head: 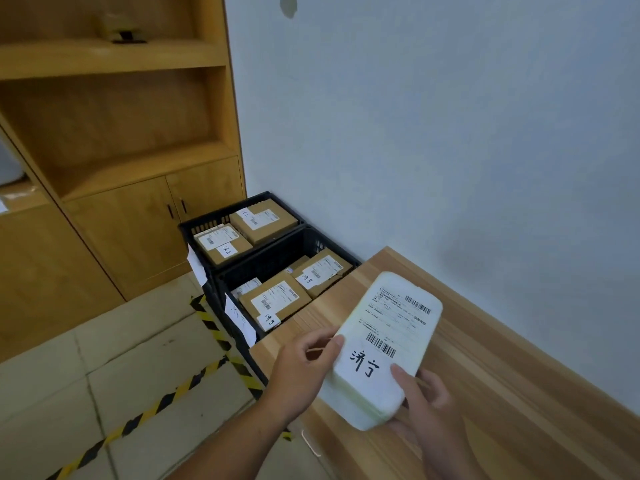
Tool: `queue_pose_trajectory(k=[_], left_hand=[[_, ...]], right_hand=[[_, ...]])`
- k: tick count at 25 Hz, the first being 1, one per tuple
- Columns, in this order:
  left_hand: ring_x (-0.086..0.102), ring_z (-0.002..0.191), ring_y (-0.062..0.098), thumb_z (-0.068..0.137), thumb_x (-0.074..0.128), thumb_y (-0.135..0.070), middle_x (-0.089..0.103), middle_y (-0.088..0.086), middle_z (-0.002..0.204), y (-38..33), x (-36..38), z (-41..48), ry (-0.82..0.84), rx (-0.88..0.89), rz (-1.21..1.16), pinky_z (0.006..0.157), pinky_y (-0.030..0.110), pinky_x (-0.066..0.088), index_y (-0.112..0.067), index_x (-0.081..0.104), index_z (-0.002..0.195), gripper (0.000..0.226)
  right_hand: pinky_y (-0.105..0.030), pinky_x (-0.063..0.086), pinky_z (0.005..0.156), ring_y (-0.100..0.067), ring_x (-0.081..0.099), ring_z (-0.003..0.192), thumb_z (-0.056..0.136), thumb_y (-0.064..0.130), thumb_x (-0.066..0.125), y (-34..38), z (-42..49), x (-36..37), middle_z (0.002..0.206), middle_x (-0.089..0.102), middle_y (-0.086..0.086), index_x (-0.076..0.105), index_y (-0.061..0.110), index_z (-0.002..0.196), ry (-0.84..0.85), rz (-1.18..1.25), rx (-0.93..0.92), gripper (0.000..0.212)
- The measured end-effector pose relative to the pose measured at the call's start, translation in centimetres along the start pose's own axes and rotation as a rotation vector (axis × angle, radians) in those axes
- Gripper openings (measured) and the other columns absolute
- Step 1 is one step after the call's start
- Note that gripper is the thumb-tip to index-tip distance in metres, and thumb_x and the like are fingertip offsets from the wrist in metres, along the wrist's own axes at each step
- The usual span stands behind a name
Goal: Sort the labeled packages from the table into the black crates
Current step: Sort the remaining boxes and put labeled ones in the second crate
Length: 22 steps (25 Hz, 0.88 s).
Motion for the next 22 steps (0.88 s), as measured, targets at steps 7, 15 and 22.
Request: queue_pose_trajectory(k=[7,15,22], left_hand=[[0.07,0.103,0.0,0.099,0.065,-0.04,0.075,-0.019,0.111,1.3,-6.4,9.1,-0.029,-0.081,0.051,0.082,0.024,0.058,-0.042,0.075,0.115,0.019],[0.071,0.099,0.001,0.098,0.065,-0.044,0.076,-0.019,0.108,2.8,-15.9,17.9,0.018,-0.151,0.05,0.077,0.023,0.061,-0.046,0.075,0.112,0.018],[0.067,0.098,-0.006,0.098,0.062,-0.048,0.071,-0.023,0.109,4.4,-27.4,27.7,0.186,-0.121,0.109,0.082,0.017,0.058,-0.049,0.07,0.117,0.02]], right_hand=[[-0.039,0.063,0.061,-0.012,0.078,0.084,0.081,0.027,0.084,0.2,8.6,9.1,0.094,0.08,0.009,0.069,0.025,0.113,0.069,0.031,0.045,0.035],[-0.037,0.062,0.055,-0.016,0.078,0.078,0.079,0.024,0.086,-0.2,14.2,20.4,0.088,0.08,0.005,0.069,0.023,0.106,-0.011,0.017,0.095,0.032],[-0.032,0.06,0.054,-0.015,0.077,0.076,0.081,0.025,0.085,-0.9,17.8,33.8,0.086,0.08,0.007,0.075,0.023,0.103,-0.128,-0.006,0.102,0.024]])
Point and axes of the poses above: each hand's wrist, its own z-axis towards the middle knuckle, its own x-axis out of the palm, y = z × x, the point moved 8 cm from there along z, towards the middle knuckle
